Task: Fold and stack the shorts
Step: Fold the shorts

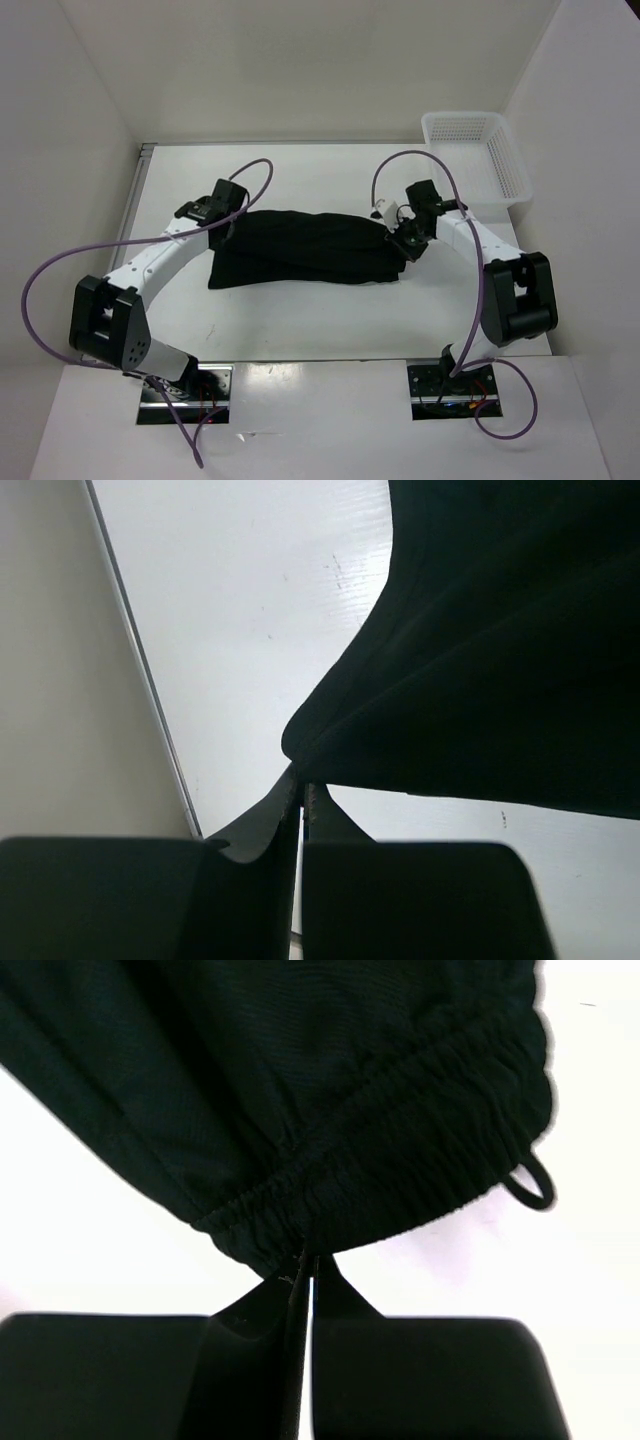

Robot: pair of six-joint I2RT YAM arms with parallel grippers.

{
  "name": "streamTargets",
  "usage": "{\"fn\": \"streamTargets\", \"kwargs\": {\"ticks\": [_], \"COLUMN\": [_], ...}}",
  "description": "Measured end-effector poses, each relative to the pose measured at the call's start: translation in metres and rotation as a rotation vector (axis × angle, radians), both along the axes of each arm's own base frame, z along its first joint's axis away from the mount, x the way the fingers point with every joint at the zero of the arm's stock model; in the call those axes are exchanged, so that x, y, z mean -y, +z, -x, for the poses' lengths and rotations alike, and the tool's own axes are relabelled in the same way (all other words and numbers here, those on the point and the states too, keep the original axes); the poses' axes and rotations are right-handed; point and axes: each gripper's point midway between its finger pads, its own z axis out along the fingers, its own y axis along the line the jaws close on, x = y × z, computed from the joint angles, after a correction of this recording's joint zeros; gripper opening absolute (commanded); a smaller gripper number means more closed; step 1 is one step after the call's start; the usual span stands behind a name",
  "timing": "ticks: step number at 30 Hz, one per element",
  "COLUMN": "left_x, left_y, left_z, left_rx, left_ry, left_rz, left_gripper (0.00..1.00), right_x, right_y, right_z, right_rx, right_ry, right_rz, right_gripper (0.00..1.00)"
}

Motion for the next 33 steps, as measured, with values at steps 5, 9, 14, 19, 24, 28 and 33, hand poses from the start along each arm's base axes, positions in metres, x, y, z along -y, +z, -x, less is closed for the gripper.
{"fn": "streamTargets", "kwargs": {"ticks": [5,9,14,19,24,28,33], "left_x": [-0.007,-0.015,-0.016,-0.015,-0.012,-0.018,-0.008], "left_y": [-0.026,-0.067,-0.082,-0.086,-0.069,-0.048,-0.022], "left_z": [0.025,0.061,0.069,0.071,0.062,0.055,0.032], "left_rx": [-0.063,-0.214,-0.270,-0.299,-0.252,-0.189,-0.148], "left_ry": [-0.006,-0.016,-0.023,-0.024,-0.022,0.011,0.012], "left_rz": [-0.018,-0.054,-0.057,-0.058,-0.035,-0.001,0.076], "left_gripper": [0.00,0.01,0.38,0.56,0.62,0.64,0.67], "right_x": [-0.013,-0.022,-0.021,-0.025,-0.037,-0.039,-0.039], "right_y": [-0.003,-0.008,-0.011,-0.010,-0.005,0.002,0.008], "right_z": [0.012,0.019,0.023,0.027,0.035,0.033,0.021], "right_rx": [-0.030,-0.049,-0.068,-0.099,-0.155,-0.171,-0.193], "right_ry": [0.084,0.102,0.076,0.017,-0.072,-0.179,-0.330], "right_rz": [0.003,0.001,0.003,-0.029,-0.107,-0.141,-0.176], "right_gripper": [0.00,0.44,0.70,0.72,0.74,0.74,0.75]}}
